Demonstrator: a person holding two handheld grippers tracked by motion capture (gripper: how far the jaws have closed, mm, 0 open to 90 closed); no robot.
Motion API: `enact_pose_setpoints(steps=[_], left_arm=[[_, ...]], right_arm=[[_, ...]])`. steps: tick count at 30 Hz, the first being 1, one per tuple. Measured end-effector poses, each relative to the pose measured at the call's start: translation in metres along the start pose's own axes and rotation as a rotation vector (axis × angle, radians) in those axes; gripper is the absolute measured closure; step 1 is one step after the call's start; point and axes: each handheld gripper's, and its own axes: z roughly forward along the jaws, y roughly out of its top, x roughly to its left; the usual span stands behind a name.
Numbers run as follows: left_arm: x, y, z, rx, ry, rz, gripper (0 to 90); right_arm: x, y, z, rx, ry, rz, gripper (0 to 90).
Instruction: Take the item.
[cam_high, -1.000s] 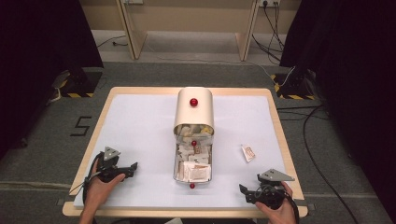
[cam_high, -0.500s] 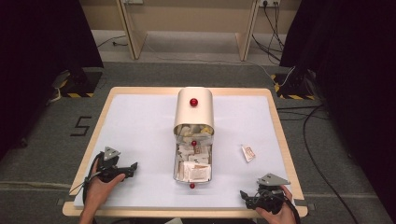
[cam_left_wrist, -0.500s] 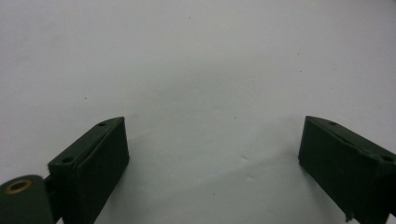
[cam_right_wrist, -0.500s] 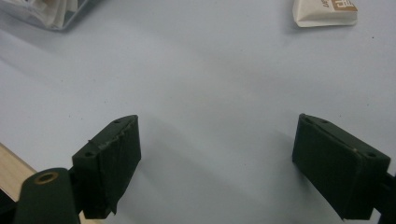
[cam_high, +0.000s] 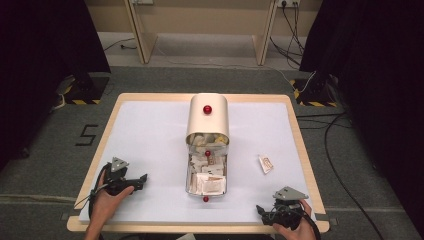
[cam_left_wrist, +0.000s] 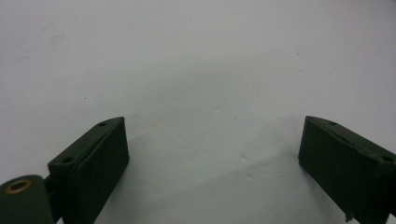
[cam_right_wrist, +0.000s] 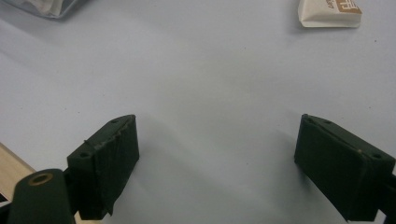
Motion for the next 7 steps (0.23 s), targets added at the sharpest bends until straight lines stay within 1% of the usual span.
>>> enact_pose_setpoints(steps=[7], left_arm=[[0.0,0.0,0.0,0.0,0.0,0.0,7.7]], right_arm=[[-0.0005,0.0001,0.0001,0.0,0.004,-0.002,14.0]])
